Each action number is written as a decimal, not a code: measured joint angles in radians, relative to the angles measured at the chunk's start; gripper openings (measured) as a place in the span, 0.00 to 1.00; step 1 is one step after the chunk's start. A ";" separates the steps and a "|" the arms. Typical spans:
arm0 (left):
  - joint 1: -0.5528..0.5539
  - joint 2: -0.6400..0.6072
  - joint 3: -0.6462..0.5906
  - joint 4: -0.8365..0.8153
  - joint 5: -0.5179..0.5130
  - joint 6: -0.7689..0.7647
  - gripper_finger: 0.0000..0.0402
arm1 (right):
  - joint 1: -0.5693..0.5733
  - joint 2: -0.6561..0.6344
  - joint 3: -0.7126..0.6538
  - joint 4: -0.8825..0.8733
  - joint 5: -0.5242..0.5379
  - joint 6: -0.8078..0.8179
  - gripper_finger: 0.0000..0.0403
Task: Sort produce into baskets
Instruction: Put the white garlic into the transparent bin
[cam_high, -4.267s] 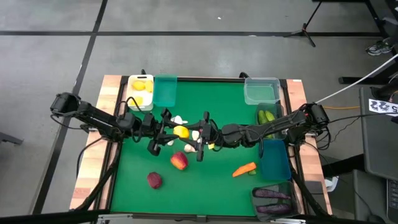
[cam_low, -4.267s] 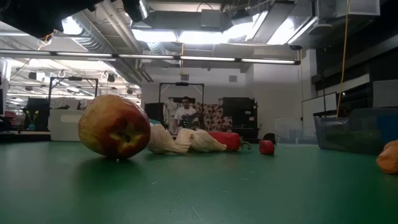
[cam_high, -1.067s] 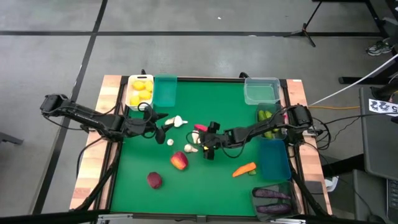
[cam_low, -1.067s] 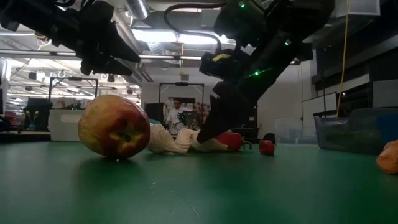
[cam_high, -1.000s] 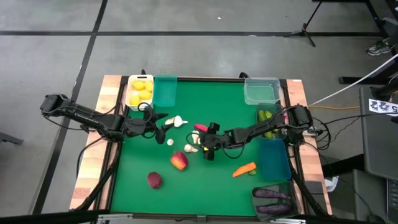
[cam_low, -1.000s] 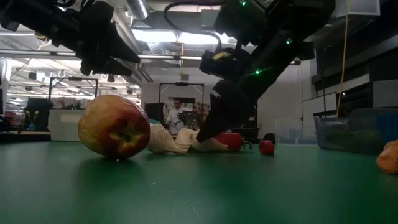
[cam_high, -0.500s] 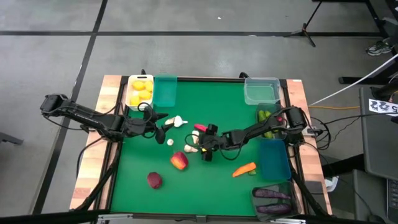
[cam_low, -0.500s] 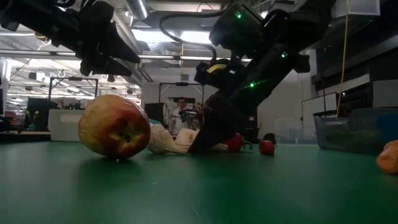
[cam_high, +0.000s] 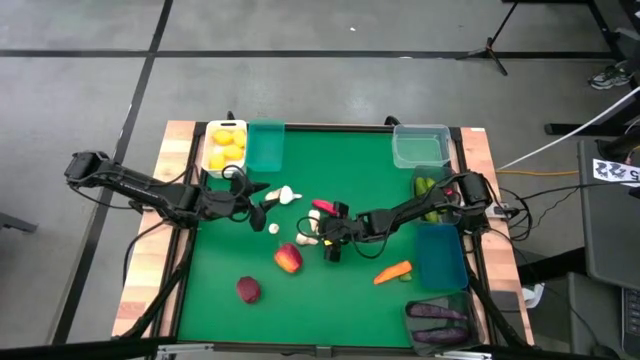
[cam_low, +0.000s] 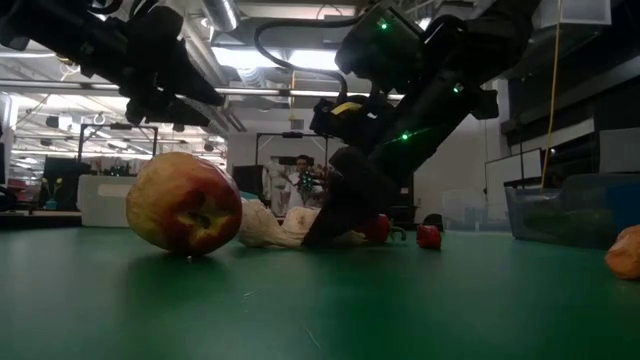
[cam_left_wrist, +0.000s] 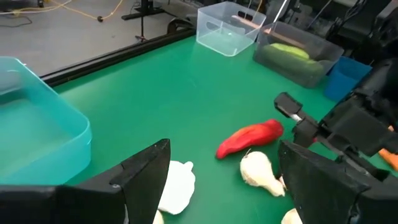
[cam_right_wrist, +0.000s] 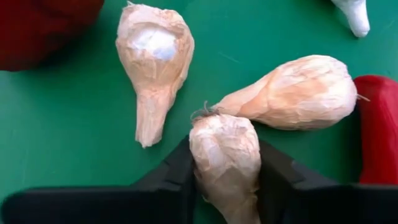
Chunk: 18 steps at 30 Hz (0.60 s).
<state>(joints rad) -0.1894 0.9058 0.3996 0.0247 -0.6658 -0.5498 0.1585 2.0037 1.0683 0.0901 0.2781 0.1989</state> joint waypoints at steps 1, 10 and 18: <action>0.000 0.000 0.000 -0.008 0.000 -0.005 0.72 | 0.000 0.000 0.000 0.000 0.002 0.000 0.25; 0.000 0.000 0.000 -0.013 0.000 -0.007 0.72 | 0.011 -0.143 0.037 -0.136 0.110 -0.026 0.26; 0.000 0.000 0.000 -0.014 -0.016 -0.001 0.72 | -0.009 -0.303 0.056 -0.235 0.320 -0.095 0.28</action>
<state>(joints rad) -0.1894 0.9062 0.3996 0.0107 -0.6813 -0.5510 0.1500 1.7003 1.1239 -0.1453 0.5980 0.1039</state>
